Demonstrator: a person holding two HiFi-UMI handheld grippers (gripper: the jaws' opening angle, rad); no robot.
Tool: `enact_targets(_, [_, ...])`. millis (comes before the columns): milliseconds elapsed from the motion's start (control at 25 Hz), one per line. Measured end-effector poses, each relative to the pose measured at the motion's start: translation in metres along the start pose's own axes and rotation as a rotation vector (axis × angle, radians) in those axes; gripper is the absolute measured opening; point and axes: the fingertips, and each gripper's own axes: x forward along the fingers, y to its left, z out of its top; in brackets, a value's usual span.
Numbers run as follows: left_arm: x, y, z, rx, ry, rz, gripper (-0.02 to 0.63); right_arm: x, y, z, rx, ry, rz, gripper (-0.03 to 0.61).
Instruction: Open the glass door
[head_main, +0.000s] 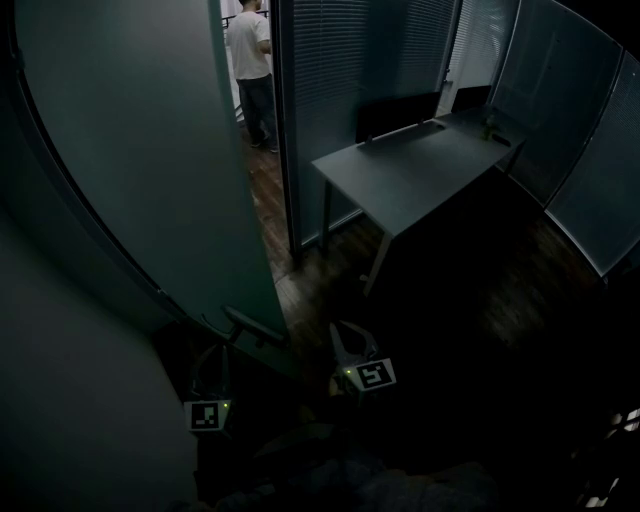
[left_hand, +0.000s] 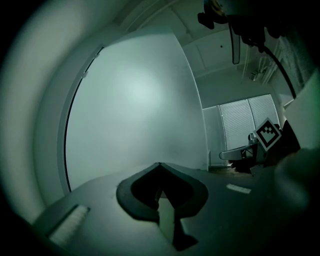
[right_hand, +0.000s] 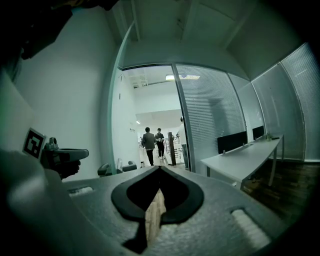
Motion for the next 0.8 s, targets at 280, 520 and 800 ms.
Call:
enact_targets(280, [0.0035,-0.0022,-0.0037,0.001,0.001,-0.002,0.003,0.0011,-0.0033,-0.0016,0.002,-0.001,-0.002,0.002])
enact_targets(520, [0.0053,-0.0074,-0.0023,0.009,0.003,-0.011,0.003,-0.0003,-0.005,-0.0028,0.009,0.0,-0.004,0.002])
enact_targets(800, [0.0072,-0.0078,-0.004,0.017,0.006,-0.009,0.003,0.0023,-0.0036,-0.0043,0.002,0.004,-0.001,0.002])
